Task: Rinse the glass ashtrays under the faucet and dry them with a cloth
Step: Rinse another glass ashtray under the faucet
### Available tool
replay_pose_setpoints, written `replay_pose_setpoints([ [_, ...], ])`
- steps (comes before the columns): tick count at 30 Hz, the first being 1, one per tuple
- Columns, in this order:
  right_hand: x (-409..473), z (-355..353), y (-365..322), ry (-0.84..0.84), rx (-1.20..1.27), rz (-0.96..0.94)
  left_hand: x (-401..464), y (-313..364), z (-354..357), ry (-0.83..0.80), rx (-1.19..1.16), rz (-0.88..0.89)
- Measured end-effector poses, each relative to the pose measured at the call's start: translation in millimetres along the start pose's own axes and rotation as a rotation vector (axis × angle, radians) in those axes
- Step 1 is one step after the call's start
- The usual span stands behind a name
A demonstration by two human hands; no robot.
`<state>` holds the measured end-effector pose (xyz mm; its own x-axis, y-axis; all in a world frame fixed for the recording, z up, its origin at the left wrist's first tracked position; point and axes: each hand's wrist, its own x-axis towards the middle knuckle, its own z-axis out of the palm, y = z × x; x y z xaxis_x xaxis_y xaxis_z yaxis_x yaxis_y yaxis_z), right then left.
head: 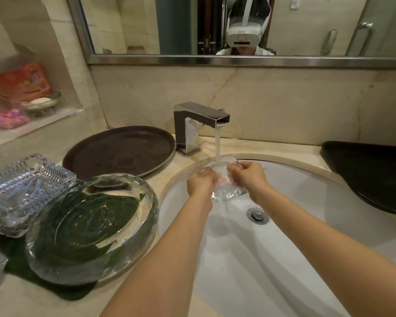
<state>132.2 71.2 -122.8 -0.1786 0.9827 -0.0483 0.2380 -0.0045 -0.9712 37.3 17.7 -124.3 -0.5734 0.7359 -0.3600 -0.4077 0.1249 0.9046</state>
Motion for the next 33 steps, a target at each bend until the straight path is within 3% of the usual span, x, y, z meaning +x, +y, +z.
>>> replay_pose_setpoints([
  [4,-7.1,-4.6,-0.1,-0.063,-0.19,-0.034,0.3,-2.7,-3.8,0.062,0.289,0.061],
  [9,-7.7,-15.4,-6.1,-0.074,-0.296,-0.125,-3.8,1.5,-2.4,0.016,0.383,0.19],
  [14,-9.7,-13.8,-1.1,-0.092,-0.247,-0.219,-3.9,8.1,-2.9,-0.218,0.093,-0.012],
  [18,-7.9,-16.6,-2.5,-0.048,-0.17,-0.18,-3.0,11.1,0.0,-0.287,0.024,0.011],
  [23,-11.4,-17.0,-6.7,-0.19,-0.029,-0.115,-0.5,3.9,0.2,-0.162,0.086,0.101],
  [26,-17.2,-10.4,-11.9,-0.302,-0.024,-0.122,0.5,1.6,-5.1,-0.012,0.248,0.112],
  [29,-18.4,-11.0,-14.1,-0.195,-0.152,-0.098,-3.0,2.0,-5.8,-0.03,0.417,0.172],
  [33,-14.6,-18.2,-14.2,0.084,-0.224,-0.03,-10.2,4.5,1.4,-0.088,0.388,0.208],
])
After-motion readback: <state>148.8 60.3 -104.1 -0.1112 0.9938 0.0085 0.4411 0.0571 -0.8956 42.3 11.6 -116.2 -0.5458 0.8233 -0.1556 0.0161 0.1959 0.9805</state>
